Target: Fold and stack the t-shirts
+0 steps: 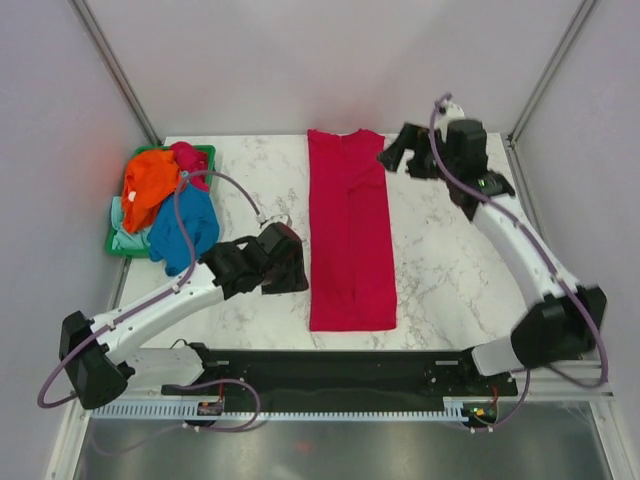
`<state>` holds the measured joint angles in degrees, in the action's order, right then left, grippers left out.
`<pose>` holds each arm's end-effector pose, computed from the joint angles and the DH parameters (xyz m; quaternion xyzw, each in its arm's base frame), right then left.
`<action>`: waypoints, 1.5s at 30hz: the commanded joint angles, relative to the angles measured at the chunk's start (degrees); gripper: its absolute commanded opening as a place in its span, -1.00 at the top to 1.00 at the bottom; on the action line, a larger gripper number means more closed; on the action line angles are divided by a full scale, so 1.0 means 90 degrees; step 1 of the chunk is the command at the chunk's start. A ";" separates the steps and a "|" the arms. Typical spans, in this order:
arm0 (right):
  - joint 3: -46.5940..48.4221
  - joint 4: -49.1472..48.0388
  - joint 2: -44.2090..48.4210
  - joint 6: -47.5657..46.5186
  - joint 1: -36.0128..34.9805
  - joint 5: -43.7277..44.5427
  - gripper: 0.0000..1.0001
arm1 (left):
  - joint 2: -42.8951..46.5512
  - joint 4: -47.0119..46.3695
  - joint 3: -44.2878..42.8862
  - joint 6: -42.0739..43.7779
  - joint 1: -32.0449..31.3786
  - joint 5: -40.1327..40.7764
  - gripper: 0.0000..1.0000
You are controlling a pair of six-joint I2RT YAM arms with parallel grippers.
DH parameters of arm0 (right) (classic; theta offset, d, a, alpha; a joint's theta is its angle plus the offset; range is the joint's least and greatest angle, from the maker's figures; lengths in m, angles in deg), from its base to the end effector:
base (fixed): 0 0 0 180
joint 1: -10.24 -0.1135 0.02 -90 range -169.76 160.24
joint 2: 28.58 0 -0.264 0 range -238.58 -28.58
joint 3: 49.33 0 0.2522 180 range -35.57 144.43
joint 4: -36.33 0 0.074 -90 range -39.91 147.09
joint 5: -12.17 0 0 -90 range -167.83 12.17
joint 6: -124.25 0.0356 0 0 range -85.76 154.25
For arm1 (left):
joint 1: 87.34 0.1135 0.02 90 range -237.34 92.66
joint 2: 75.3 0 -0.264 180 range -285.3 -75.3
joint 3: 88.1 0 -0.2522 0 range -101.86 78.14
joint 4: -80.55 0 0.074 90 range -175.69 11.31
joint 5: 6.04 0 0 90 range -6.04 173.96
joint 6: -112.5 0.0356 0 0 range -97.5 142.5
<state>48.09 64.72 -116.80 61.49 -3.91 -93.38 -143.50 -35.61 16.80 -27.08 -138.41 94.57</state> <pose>0.3497 0.0980 0.3821 0.0142 0.8113 0.3060 0.4980 0.1507 -0.1762 0.2976 -0.0139 0.9548 -0.1615 0.2491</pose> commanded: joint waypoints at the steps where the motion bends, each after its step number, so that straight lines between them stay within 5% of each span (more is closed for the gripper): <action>1: -0.2284 0.1458 0.1313 0.0155 -0.0019 0.1218 -0.96 | 0.0341 -0.1032 0.0906 0.0519 0.0118 -0.0681 -0.18; 6: -0.4303 0.2054 0.3645 0.1005 -0.0184 0.1239 -0.86 | 0.0303 -0.1550 0.1629 0.0558 0.0147 -0.0681 -0.18; 12: -0.5582 0.2438 0.4840 0.1513 -0.0595 0.1036 -0.68 | 0.0059 -0.2448 0.2264 0.0217 0.0147 -0.0925 -0.20; 18: -0.6619 0.1549 0.4608 0.2226 -0.1579 0.1015 -0.56 | -0.0126 -0.3026 0.2675 0.0060 0.0147 -0.1062 -0.23; 27: -0.7000 0.0601 0.3740 0.2305 -0.1943 0.1015 -0.37 | -0.0312 -0.3719 0.3212 -0.0164 0.0137 -0.1374 -0.22; 31: -0.7156 0.0474 0.3699 0.2285 -0.1992 0.1034 0.23 | -0.0322 -0.3846 0.3329 -0.0311 0.0098 -0.1423 -0.22; 34: -0.7283 0.0484 0.3758 0.2237 -0.1982 0.1015 0.47 | -0.0293 -0.3885 0.3437 -0.0428 0.0040 -0.1365 -0.22; 45: -0.7362 0.0405 0.3660 0.2129 -0.1992 0.0976 0.82 | -0.0459 -0.4208 0.3652 -0.0682 -0.0195 -0.1267 -0.18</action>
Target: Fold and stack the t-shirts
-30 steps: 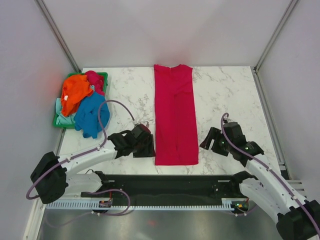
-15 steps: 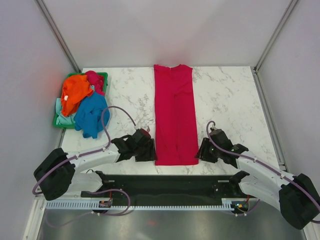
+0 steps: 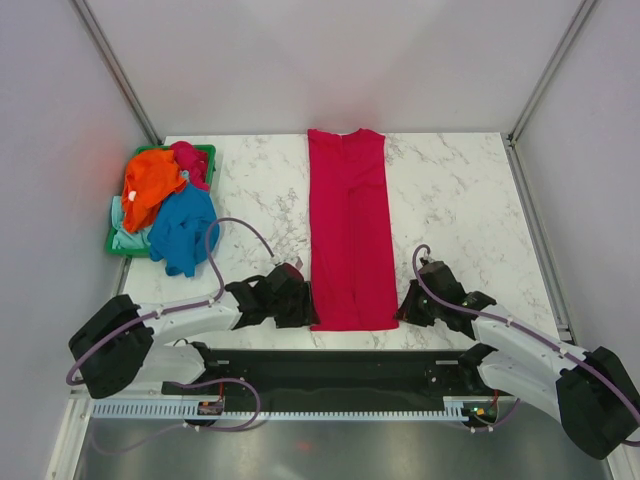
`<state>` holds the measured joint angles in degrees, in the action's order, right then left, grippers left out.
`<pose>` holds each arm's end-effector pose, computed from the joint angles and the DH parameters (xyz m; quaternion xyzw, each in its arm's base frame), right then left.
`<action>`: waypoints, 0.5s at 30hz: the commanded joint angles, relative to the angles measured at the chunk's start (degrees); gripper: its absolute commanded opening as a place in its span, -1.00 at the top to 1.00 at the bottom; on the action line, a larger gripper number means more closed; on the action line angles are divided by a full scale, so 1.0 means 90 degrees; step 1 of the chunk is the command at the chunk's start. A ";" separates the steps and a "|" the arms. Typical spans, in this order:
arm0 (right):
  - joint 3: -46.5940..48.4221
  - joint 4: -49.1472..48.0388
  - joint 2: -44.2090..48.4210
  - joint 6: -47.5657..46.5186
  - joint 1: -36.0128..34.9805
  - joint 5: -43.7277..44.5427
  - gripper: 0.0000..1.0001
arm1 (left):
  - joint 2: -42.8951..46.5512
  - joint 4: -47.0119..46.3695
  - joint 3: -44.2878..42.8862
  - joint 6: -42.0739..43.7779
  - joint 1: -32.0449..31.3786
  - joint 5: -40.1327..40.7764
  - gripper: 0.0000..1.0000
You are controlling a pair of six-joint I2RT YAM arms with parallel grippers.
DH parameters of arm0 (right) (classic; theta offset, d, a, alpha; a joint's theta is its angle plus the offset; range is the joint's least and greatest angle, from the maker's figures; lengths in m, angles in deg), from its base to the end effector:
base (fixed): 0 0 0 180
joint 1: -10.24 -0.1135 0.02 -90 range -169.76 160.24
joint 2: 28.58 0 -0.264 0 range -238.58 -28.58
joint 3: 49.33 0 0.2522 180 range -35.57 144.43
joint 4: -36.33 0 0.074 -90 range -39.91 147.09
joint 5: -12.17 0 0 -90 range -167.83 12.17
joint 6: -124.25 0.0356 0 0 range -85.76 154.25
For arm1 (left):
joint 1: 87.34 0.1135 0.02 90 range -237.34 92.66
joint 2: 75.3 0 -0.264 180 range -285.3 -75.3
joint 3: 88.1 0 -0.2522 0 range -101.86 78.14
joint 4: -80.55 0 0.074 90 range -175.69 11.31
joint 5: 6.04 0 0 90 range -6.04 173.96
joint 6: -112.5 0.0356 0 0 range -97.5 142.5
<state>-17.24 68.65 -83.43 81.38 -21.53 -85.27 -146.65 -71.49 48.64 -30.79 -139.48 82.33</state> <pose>0.1363 0.0898 0.1422 0.1079 0.9460 0.2380 0.1919 0.1338 -0.1737 0.1540 -0.0054 0.9563 -0.2405 0.1660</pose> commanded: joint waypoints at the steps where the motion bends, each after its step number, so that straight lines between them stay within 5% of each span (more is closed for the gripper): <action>1: -0.0112 -0.0061 -0.0077 -0.0091 -0.0025 0.0065 0.83 | -0.0167 -0.0239 0.0123 -0.0298 -0.0066 0.0132 -0.17; 5: -0.0132 -0.0090 -0.0107 -0.0149 -0.0025 0.0046 0.85 | -0.0372 -0.0424 0.0113 -0.0269 -0.0076 0.0171 0.03; 8: -0.0171 -0.0081 -0.0097 -0.0178 -0.0015 0.0055 0.90 | -0.0568 -0.0571 0.0036 -0.0240 -0.0086 0.0113 0.48; 9: -0.0181 -0.0090 -0.0087 -0.0179 -0.0025 0.0055 1.00 | -0.0645 -0.0562 0.0016 -0.0240 -0.0086 0.0093 0.95; 15: -0.0191 0.0299 0.0381 -0.0042 -0.0025 0.0192 1.00 | 0.0211 0.0178 0.0006 -0.0863 -0.0426 0.0511 0.96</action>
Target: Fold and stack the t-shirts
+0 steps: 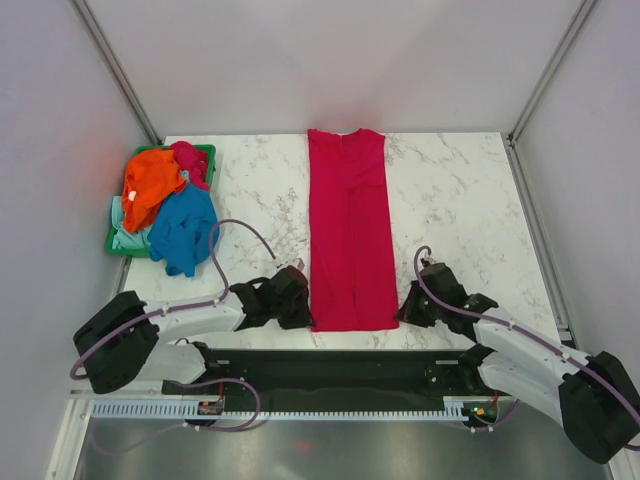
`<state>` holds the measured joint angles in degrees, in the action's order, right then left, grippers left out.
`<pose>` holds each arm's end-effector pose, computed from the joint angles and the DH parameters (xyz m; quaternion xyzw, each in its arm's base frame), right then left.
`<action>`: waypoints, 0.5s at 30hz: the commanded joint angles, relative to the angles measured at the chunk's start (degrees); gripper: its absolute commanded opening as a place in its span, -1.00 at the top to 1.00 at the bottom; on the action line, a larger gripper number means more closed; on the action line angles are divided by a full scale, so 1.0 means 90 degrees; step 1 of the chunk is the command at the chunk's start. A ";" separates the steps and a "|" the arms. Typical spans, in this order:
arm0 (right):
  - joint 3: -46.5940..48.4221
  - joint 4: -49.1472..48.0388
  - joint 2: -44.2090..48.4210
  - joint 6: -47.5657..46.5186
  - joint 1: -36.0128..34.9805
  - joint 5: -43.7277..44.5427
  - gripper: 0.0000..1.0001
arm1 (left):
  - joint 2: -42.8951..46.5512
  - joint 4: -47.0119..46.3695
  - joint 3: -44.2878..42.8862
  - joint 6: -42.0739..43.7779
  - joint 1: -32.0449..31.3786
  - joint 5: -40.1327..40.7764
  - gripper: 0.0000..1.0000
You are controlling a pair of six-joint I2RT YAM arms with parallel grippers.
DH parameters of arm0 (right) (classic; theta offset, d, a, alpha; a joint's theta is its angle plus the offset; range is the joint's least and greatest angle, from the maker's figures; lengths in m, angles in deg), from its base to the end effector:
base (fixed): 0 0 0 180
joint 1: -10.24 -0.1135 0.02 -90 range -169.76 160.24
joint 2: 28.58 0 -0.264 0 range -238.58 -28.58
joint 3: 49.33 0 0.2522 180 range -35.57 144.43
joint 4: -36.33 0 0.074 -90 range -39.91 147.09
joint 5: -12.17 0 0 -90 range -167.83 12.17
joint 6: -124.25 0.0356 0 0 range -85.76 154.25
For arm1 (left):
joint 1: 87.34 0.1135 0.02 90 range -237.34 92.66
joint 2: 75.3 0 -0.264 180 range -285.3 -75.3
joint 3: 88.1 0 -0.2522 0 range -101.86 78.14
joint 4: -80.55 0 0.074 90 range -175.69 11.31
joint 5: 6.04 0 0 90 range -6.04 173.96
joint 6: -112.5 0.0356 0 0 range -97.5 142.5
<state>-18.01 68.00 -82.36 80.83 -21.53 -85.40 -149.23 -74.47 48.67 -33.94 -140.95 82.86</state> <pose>0.1345 0.0888 0.1416 0.1022 0.9440 0.2428 0.1985 0.1333 -0.1820 0.1479 -0.0208 0.9552 -0.2470 0.1616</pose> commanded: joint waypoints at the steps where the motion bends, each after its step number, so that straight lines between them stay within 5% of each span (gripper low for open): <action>1: -0.0086 0.0470 0.0388 0.0038 -0.0025 0.0207 1.00 | 0.0944 0.0694 0.0013 -0.0786 -0.0352 0.0590 0.96; 10: 0.0079 0.1280 0.1659 0.0497 -0.0035 -0.0184 1.00 | 0.1838 0.1428 -0.0006 -0.1384 -0.0782 0.0709 0.96; 15: 0.1053 0.1681 0.1689 0.0380 -0.0035 0.0118 1.00 | 0.1857 0.2276 -0.0961 -0.1278 -0.0802 0.1088 0.96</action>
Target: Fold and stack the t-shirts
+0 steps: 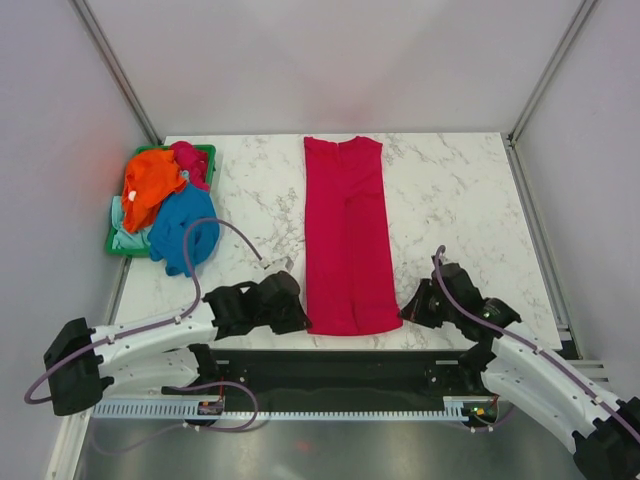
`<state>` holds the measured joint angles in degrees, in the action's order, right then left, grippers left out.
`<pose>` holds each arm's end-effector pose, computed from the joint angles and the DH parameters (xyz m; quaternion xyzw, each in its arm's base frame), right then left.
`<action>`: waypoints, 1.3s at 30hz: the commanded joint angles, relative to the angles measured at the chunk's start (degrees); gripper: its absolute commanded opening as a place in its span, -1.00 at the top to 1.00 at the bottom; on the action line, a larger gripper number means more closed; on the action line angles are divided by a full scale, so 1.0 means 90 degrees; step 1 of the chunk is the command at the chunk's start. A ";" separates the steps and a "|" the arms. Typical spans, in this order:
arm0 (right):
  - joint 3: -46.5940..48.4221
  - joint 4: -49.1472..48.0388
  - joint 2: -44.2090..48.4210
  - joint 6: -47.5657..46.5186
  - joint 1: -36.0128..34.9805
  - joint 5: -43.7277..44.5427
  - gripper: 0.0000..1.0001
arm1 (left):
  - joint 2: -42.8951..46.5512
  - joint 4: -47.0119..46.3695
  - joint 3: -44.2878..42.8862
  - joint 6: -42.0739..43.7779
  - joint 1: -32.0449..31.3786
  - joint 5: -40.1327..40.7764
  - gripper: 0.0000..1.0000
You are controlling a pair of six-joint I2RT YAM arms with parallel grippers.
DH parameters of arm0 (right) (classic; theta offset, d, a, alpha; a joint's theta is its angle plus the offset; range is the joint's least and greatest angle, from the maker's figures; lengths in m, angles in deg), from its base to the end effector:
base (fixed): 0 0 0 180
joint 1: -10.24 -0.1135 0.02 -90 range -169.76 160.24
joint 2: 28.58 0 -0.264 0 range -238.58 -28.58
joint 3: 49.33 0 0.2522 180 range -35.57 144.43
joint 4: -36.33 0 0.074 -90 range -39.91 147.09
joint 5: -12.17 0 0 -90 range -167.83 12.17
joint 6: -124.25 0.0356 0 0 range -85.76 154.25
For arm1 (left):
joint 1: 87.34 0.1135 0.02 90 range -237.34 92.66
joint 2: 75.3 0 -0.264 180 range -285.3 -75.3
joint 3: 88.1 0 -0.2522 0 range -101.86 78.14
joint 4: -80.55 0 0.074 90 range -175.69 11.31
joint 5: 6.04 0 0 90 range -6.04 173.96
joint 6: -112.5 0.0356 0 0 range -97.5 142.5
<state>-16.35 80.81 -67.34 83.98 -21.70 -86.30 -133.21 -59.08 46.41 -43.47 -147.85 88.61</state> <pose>0.1117 0.0758 0.1694 0.1202 0.9305 0.2742 0.2110 0.0972 -0.1659 0.1957 -0.0580 0.9453 -0.2673 0.1779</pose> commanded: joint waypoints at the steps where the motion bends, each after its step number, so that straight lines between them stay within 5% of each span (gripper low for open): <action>1: 0.1046 0.0307 -0.0028 -0.0028 -0.0025 0.0373 1.00 | 0.0038 0.0917 -0.1129 -0.0131 -0.0025 0.0683 0.96; 15: 0.3790 -0.0376 -0.3133 -0.1512 0.0599 0.1166 1.00 | -0.2060 0.1252 -0.3885 0.2553 0.2014 0.0285 0.96; 23: 0.5226 -0.0747 -0.4998 -0.2118 0.1410 0.0717 1.00 | -0.3972 0.1252 -0.5478 0.3238 0.3109 -0.0340 0.96; 39: 0.6817 -0.0933 -0.7518 -0.2323 0.1811 0.0277 1.00 | -0.6552 0.1516 -0.7353 0.3795 0.3950 -0.0936 0.87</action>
<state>40.46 73.81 -131.71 64.03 -6.69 -83.24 -189.03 -46.82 -15.83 -12.96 -113.69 81.88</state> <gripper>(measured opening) 0.010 0.054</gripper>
